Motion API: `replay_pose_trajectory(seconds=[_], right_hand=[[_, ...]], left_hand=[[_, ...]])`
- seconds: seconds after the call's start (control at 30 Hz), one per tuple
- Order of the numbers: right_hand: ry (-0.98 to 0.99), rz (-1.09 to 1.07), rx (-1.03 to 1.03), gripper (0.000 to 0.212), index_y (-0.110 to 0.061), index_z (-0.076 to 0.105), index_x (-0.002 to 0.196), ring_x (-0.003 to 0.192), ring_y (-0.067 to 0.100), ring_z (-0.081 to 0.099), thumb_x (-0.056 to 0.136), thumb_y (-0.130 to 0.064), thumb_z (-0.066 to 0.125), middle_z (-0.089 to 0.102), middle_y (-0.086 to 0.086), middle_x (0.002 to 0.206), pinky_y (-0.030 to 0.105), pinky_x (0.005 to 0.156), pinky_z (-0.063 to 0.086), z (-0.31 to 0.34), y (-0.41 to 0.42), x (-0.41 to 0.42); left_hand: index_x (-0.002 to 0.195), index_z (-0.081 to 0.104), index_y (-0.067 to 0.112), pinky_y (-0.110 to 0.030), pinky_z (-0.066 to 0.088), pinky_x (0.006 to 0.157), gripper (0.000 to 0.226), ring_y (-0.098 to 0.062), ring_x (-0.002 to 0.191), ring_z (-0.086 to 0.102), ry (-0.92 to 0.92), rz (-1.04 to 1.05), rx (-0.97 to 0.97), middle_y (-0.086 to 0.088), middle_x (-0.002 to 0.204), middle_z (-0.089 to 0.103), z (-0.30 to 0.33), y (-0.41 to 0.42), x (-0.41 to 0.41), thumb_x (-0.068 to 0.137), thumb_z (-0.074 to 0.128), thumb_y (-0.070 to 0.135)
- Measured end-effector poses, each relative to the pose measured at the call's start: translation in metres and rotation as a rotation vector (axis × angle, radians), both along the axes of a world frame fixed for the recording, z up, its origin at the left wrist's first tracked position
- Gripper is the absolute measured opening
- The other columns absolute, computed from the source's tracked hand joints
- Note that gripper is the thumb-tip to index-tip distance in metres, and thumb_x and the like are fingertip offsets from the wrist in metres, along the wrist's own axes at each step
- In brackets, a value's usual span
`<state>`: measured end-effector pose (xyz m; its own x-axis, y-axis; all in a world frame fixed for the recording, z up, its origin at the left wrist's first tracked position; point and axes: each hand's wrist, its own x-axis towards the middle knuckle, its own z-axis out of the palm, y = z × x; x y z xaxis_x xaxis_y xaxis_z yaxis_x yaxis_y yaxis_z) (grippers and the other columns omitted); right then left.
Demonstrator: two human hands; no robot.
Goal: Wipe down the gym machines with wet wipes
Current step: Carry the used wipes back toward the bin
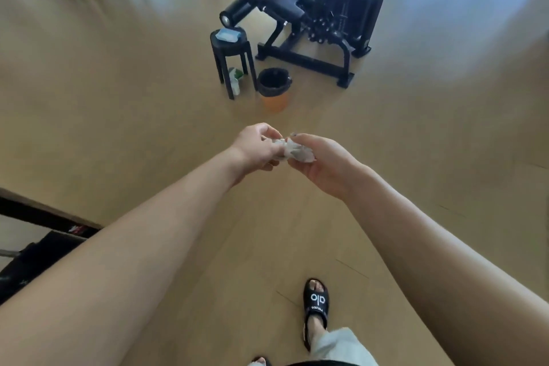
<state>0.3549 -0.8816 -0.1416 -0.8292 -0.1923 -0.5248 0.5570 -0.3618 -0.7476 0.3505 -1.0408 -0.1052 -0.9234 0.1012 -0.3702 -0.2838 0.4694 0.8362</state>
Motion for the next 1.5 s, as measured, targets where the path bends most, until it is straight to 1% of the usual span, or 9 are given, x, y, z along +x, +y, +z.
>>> replay_pose_trajectory(seconds=[0.2, 0.4, 0.7, 0.8, 0.93, 1.03, 1.2, 1.37, 1.5], right_hand=[[0.025, -0.010, -0.048, 0.026, 0.008, 0.060, 0.121, 0.101, 0.032, 0.073, 0.098, -0.003, 0.061, 0.071, 0.027, 0.116, 0.042, 0.099, 0.057, 0.006, 0.038, -0.107], [-0.011, -0.047, 0.022, 0.019, -0.007, 0.063, 0.119, 0.102, 0.030, 0.071, 0.100, -0.010, 0.062, 0.066, 0.022, 0.119, 0.042, 0.094, 0.060, 0.011, 0.034, -0.212], [-0.029, 0.059, 0.176, 0.022, -0.015, 0.066, 0.121, 0.088, 0.019, 0.069, 0.101, -0.023, 0.061, 0.069, 0.011, 0.110, 0.030, 0.076, 0.061, -0.011, -0.012, -0.401], [-0.034, 0.004, 0.137, 0.024, -0.008, 0.066, 0.122, 0.084, 0.020, 0.073, 0.101, -0.017, 0.061, 0.069, 0.017, 0.115, 0.027, 0.073, 0.060, -0.018, -0.030, -0.463], [-0.081, -0.096, 0.056, 0.030, 0.007, 0.066, 0.120, 0.092, 0.028, 0.071, 0.097, -0.011, 0.064, 0.069, 0.022, 0.111, 0.040, 0.092, 0.061, -0.025, -0.038, -0.539], [-0.098, -0.126, 0.019, 0.029, 0.008, 0.067, 0.114, 0.093, 0.028, 0.073, 0.097, -0.015, 0.061, 0.070, 0.023, 0.109, 0.041, 0.093, 0.061, -0.037, -0.035, -0.597], [-0.079, -0.102, 0.072, 0.035, 0.008, 0.070, 0.110, 0.101, 0.034, 0.072, 0.102, -0.022, 0.056, 0.073, 0.025, 0.111, 0.045, 0.097, 0.058, -0.060, -0.020, -0.697], [-0.144, -0.070, 0.115, 0.026, -0.004, 0.066, 0.119, 0.100, 0.035, 0.073, 0.097, -0.017, 0.062, 0.067, 0.027, 0.120, 0.046, 0.088, 0.062, -0.079, -0.010, -0.807], [-0.148, -0.040, 0.166, 0.020, -0.010, 0.071, 0.112, 0.108, 0.031, 0.071, 0.093, -0.015, 0.067, 0.067, 0.020, 0.123, 0.046, 0.088, 0.062, -0.091, -0.010, -0.877]], left_hand=[[0.106, 0.058, 0.009, -0.029, 0.052, 0.062, 0.015, -0.018, 0.069, 0.057, 0.059, 0.012, -0.102, -0.008, 0.086, 0.064, -0.002, 0.045, -0.109, 0.091, 0.059, 0.006], [0.095, 0.052, 0.011, -0.041, 0.060, 0.076, 0.013, -0.020, 0.072, 0.062, 0.057, 0.067, -0.084, -0.014, 0.093, 0.068, -0.017, 0.043, -0.218, 0.088, 0.058, 0.003], [0.086, 0.047, 0.017, -0.039, 0.056, 0.068, 0.016, -0.022, 0.065, 0.059, 0.026, -0.055, -0.139, -0.011, 0.081, 0.068, -0.051, -0.008, -0.413, 0.086, 0.062, 0.012], [0.090, 0.052, 0.015, -0.042, 0.059, 0.078, 0.015, -0.022, 0.071, 0.064, -0.016, -0.094, -0.111, -0.012, 0.082, 0.072, -0.051, -0.025, -0.473, 0.086, 0.066, 0.016], [0.097, 0.057, 0.012, -0.048, 0.058, 0.092, 0.020, -0.024, 0.083, 0.070, -0.169, -0.041, 0.066, -0.018, 0.102, 0.073, -0.052, -0.033, -0.549, 0.088, 0.067, 0.027], [0.105, 0.058, 0.009, -0.041, 0.061, 0.086, 0.041, -0.021, 0.084, 0.073, -0.229, -0.031, 0.084, -0.014, 0.104, 0.072, -0.059, -0.029, -0.608, 0.085, 0.072, 0.041], [0.094, 0.052, 0.017, -0.041, 0.062, 0.079, 0.020, -0.022, 0.084, 0.073, -0.069, -0.104, -0.159, -0.006, 0.091, 0.069, -0.078, -0.014, -0.710, 0.090, 0.069, 0.027], [0.109, 0.049, 0.026, -0.030, 0.055, 0.063, 0.023, -0.017, 0.077, 0.067, -0.023, -0.090, -0.175, -0.005, 0.094, 0.065, -0.095, 0.003, -0.809, 0.092, 0.064, 0.024], [0.094, 0.052, 0.029, -0.046, 0.062, 0.077, 0.010, -0.023, 0.087, 0.069, -0.037, -0.100, -0.189, -0.004, 0.093, 0.067, -0.110, 0.007, -0.876, 0.092, 0.059, 0.023]])
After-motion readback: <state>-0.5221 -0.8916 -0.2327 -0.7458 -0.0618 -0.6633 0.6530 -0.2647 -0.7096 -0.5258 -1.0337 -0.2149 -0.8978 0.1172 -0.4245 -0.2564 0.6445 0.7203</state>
